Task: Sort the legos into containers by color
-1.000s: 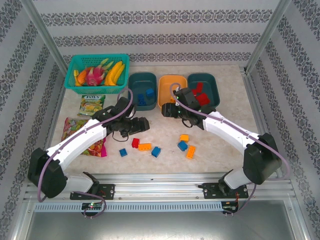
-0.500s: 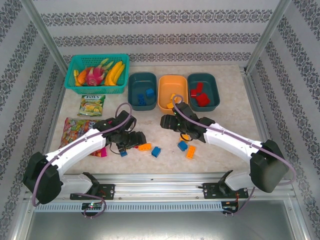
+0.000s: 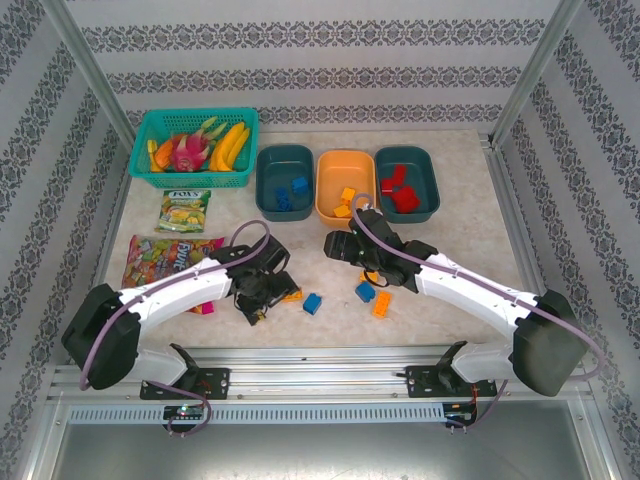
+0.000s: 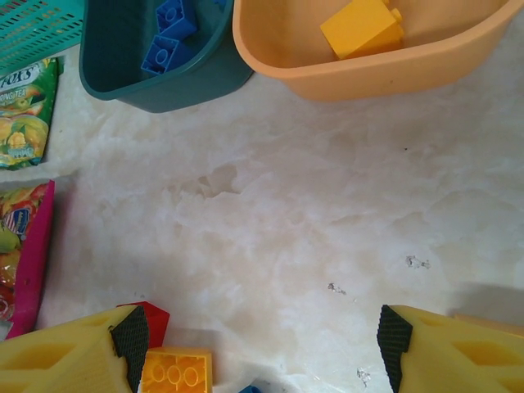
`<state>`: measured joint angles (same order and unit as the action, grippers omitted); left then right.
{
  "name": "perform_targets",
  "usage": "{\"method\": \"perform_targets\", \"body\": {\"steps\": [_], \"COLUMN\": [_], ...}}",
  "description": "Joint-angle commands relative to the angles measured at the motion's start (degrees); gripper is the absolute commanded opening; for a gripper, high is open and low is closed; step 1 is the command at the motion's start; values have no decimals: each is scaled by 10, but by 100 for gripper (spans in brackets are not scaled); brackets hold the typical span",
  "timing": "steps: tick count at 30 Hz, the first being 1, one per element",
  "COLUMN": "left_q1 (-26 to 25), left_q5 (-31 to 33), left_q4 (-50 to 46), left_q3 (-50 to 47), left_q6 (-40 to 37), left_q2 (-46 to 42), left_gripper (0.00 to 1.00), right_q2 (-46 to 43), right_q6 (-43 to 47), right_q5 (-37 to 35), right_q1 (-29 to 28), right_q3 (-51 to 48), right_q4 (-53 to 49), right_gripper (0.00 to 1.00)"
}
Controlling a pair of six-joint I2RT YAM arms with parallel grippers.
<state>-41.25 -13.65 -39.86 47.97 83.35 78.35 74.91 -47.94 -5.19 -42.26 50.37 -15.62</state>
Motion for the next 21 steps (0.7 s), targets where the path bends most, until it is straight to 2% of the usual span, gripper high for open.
{"method": "perform_targets", "body": {"steps": [1,11,17,21], "left_q1": [-13,-28,-29,-29], "left_q5": [47,46,64,66], "left_q4": [14,94,115,124], "left_q3": [8,29,47,49], "left_q6": [175,423,473,486], "left_q2": [-16,76,116,142], "left_gripper": [88,88,88,83], "right_q2": [-7,1,3,4], "right_q6": [-8,0,10,12], "right_q5": [-15,-7,3,10], "right_q1": [-5,-3,7,18], "right_q3": [-8,-5,-3,-6], "right_q4": [-5,0,-3,-3], "right_gripper": [76,76,76,76]}}
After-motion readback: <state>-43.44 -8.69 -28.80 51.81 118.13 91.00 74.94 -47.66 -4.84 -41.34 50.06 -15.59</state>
